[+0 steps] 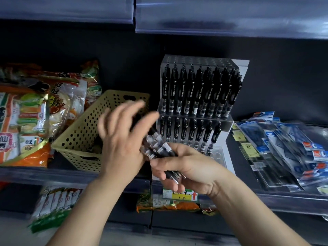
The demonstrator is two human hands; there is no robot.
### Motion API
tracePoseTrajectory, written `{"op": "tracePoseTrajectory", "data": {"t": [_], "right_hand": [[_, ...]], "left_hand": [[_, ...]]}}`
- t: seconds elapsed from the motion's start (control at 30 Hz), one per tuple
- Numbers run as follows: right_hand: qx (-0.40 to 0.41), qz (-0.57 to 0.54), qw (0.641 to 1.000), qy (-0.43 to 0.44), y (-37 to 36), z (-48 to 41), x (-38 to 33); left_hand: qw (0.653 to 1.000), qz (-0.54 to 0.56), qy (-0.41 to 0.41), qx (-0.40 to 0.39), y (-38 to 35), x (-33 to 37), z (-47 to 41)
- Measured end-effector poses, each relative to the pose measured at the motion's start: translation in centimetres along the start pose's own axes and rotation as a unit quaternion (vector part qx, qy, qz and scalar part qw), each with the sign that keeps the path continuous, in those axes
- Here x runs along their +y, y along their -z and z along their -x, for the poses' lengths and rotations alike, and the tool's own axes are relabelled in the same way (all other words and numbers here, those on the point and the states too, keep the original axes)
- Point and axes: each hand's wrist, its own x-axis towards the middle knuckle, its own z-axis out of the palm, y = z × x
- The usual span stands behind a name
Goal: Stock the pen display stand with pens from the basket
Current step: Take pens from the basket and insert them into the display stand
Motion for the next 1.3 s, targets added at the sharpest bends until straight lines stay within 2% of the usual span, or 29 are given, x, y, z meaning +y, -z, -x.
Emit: {"op": "tracePoseTrajectory", "data": {"t": [0.07,0.1,0.13,0.17,0.2,0.23,0.27,0.3,0.37,0.47,0.5,0.57,0.6,0.63,0.7,0.8,0.87,0.97,1.17,1.3], "right_hand": [[0.035,0.026,0.998,0.039,0.0,0.1,-0.1],[0.053,0.041,0.996,0.056,0.0,0.1,-0.2],[0.066,0.053,0.994,0.074,0.0,0.2,-0.3],[0.074,0.061,0.991,0.091,-0.1,0.2,-0.3],[0.078,0.069,0.989,0.106,-0.3,0.1,-0.3],[0.080,0.078,0.987,0.114,-0.4,0.0,-0.2],[0.081,0.092,0.985,0.120,-0.6,-0.1,0.0],[0.084,0.108,0.983,0.122,-0.7,-0.2,0.2],[0.086,0.131,0.981,0.111,-1.0,-0.3,0.4],[0.102,0.206,0.972,0.041,-0.6,-0.1,-0.2],[0.111,0.281,0.953,0.008,-0.2,0.1,-0.6],[0.135,0.460,0.876,-0.057,0.6,0.5,-1.4],[0.146,0.509,0.845,-0.074,0.9,0.8,-1.8],[0.157,0.518,0.838,-0.073,1.1,1.1,-2.2],[0.204,0.451,0.869,-0.012,1.6,1.5,-2.7],[0.294,0.347,0.884,0.111,1.8,1.3,-2.5],[0.287,0.265,0.909,0.146,1.4,1.1,-2.4],[0.272,0.234,0.921,0.155,1.6,1.4,-2.6],[0.338,0.175,0.908,0.174,2.8,1.8,-2.5],[0.263,0.062,0.945,0.182,3.7,2.5,-2.9]], "left_hand": [[0.979,0.125,0.156,0.033,0.5,0.6,-0.2],[0.943,0.232,0.235,0.049,0.8,1.1,-0.3],[0.879,0.358,0.308,0.070,1.0,1.6,-0.3],[0.785,0.490,0.369,0.085,1.3,2.1,-0.3],[0.688,0.595,0.410,0.067,1.4,2.5,-0.2],[0.612,0.659,0.437,0.012,1.3,2.9,-0.1],[0.574,0.685,0.444,-0.058,1.3,3.3,0.0],[0.562,0.691,0.438,-0.122,1.4,3.8,0.1],[0.577,0.679,0.420,-0.172,1.2,4.1,0.3],[0.606,0.656,0.416,-0.174,1.0,4.2,0.2],[0.606,0.652,0.425,-0.163,0.9,4.3,0.2],[0.608,0.644,0.445,-0.135,0.6,4.4,0.3],[0.625,0.628,0.446,-0.127,0.5,4.5,0.3],[0.643,0.610,0.447,-0.124,0.3,4.5,0.2],[0.657,0.583,0.464,-0.116,0.0,4.5,0.2],[0.646,0.595,0.454,-0.148,-0.1,4.9,0.1],[0.645,0.609,0.419,-0.195,-0.1,5.8,0.2],[0.623,0.629,0.413,-0.214,-0.3,6.3,0.3],[0.568,0.641,0.453,-0.248,-0.2,5.9,0.3],[0.529,0.669,0.449,-0.266,-0.2,6.0,0.1]]}}
